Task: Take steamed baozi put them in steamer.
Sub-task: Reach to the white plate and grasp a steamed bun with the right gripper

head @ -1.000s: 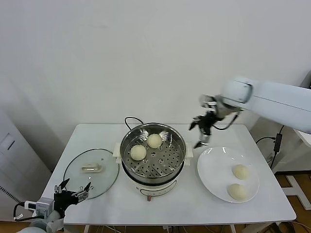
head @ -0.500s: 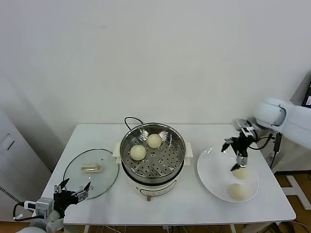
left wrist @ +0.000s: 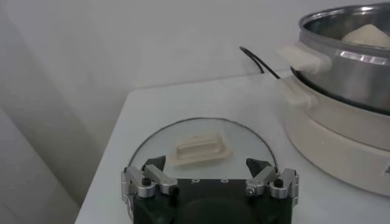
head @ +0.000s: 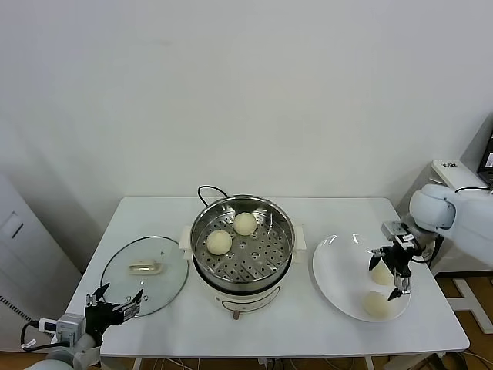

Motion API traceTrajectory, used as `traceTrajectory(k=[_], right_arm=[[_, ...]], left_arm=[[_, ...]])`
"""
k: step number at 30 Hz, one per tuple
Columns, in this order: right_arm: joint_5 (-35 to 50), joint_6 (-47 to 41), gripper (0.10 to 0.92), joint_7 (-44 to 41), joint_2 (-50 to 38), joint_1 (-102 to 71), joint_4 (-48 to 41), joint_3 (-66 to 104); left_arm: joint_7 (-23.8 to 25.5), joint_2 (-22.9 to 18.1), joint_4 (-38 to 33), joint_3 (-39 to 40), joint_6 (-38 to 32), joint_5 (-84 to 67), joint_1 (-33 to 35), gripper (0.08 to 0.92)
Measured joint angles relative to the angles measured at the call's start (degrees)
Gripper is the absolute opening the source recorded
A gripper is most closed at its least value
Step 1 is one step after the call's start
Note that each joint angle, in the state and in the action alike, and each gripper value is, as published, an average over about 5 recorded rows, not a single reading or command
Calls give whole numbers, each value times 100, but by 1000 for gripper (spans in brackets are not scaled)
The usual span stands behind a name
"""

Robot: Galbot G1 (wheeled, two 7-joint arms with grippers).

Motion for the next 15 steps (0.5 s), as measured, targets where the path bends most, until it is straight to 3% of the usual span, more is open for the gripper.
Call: traceTrajectory(k=[15], right_arm=[[-518,111,810,200,110,-1129,-341,933]], left_arm=[[-4,-12,-39,5,18,2,19,823]])
